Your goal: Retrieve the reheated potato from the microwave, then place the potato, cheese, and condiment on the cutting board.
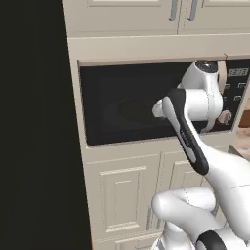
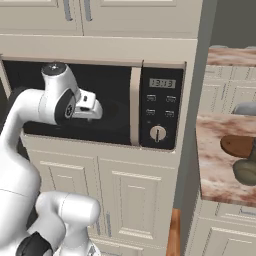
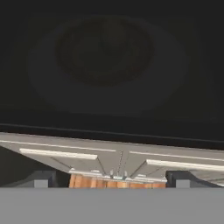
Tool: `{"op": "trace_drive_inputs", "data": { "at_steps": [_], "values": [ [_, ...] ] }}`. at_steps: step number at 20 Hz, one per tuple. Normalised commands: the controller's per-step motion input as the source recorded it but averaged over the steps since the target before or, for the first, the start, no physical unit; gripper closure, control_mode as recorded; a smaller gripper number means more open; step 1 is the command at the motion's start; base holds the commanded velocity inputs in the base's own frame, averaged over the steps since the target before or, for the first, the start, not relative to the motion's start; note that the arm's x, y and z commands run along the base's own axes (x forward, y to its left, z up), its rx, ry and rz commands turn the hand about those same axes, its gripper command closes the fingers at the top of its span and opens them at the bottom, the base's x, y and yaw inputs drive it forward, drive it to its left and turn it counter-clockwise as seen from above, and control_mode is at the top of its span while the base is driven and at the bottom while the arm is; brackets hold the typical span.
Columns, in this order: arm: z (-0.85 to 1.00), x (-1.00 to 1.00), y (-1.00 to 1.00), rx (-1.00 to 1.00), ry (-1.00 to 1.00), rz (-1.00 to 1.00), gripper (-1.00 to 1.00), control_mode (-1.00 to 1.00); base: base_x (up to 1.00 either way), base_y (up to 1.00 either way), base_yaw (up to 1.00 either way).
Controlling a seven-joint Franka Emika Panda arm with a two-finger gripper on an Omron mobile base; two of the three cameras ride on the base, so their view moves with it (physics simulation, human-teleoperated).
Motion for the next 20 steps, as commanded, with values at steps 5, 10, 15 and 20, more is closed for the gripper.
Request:
{"op": "trace_drive_inputs", "data": {
  "at_steps": [5, 10, 15, 20],
  "values": [
    [0.09, -0.23, -0.23, 0.0, -0.14, 0.0, -1.0, -1.0, 0.0, 0.0, 0.0],
    [0.1, -0.16, -0.38, 0.0, 0.0, 0.0, -1.0, -1.0, 0.0, 0.0, 0.0],
    [0.11, -0.16, -0.47, 0.0, 0.05, 0.0, -1.0, -1.0, 0.0, 0.0, 0.0],
    [0.0, -0.07, -0.45, 0.0, 0.01, 0.0, -1.0, -1.0, 0.0, 0.0, 0.0]
  ]
}}
